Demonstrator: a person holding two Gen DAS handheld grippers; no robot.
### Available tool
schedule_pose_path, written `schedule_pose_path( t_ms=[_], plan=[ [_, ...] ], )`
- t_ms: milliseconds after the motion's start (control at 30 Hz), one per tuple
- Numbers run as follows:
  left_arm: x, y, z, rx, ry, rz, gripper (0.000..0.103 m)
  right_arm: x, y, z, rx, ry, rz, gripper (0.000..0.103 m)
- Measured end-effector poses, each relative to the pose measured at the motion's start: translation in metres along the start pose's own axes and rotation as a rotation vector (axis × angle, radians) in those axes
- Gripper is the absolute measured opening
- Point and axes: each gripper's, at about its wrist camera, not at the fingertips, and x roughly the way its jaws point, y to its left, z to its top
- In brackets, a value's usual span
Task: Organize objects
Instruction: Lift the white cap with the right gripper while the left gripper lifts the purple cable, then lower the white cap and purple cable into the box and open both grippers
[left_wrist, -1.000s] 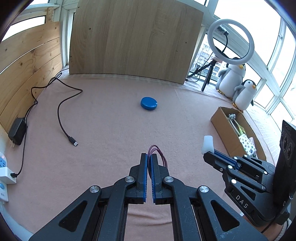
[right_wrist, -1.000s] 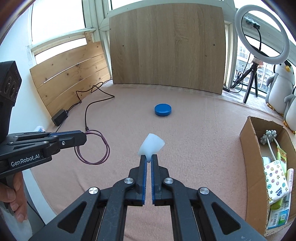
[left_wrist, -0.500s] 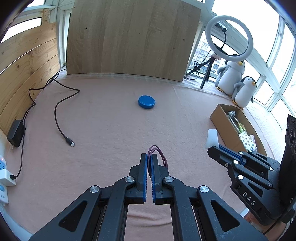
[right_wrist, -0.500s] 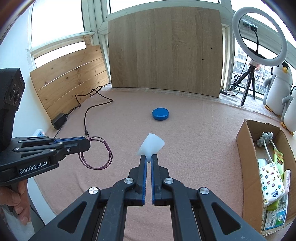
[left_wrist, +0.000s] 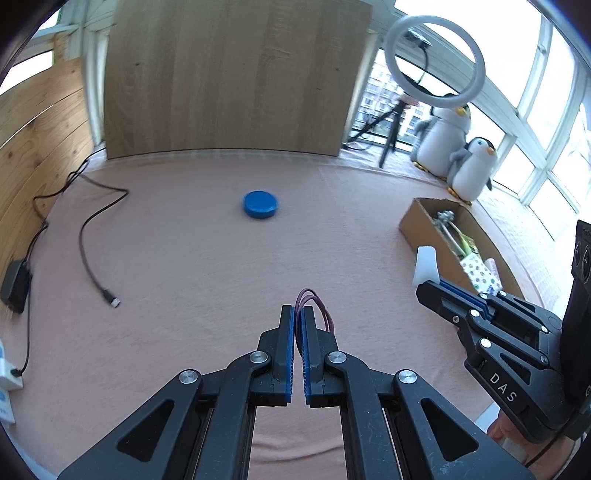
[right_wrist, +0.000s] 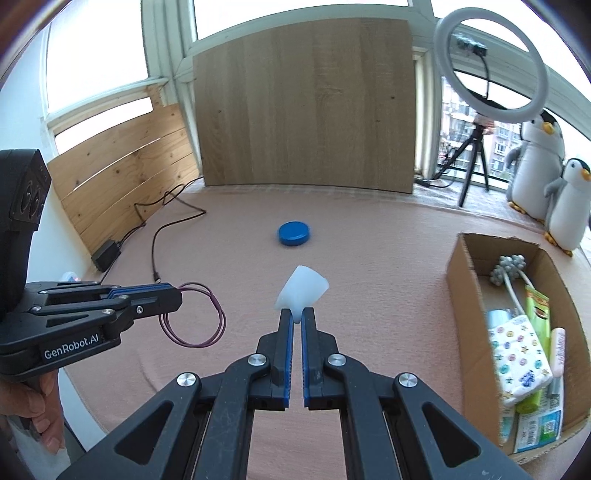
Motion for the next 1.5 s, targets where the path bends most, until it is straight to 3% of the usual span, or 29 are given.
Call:
schedule_pose_path(
  t_ms=[267,767,1233,1300,1333,1367,1433,1500],
  plan=[
    [0.020,-0.063,0.017,0.120,0.025,-0.091,0.003,-0.029,-0.050,-0.010,0.096,-0.041,-0.103,0.004],
    [0.048,-0.219,0.057,0.356,0.022,-0.303,0.003,-0.095,-0.162,-0.049,0.318,-0.086,-0.346,0.004],
    [0.072,-0.276,0.074,0.398,0.036,-0.343,0.004,-0.104,-0.189,-0.048,0.330,-0.085,-0.371,0.004],
    [0.079,-0.279,0.076,0.394,0.046,-0.337,0.005,-0.101,-0.193,-0.046,0.327,-0.083,-0.371,0.009],
    [0.082,-0.280,0.077,0.389,0.052,-0.331,0.014,-0.099,-0.195,-0.045,0.323,-0.076,-0.382,0.011],
    [0.084,-0.279,0.078,0.381,0.056,-0.325,0.037,-0.095,-0.198,-0.045,0.314,-0.063,-0.389,0.017],
    [0.086,-0.273,0.080,0.352,0.045,-0.298,0.070,-0.096,-0.200,-0.045,0.314,-0.072,-0.388,0.028],
    [0.083,-0.266,0.082,0.330,0.007,-0.274,0.074,-0.098,-0.202,-0.047,0.323,-0.079,-0.386,0.028]
  ],
)
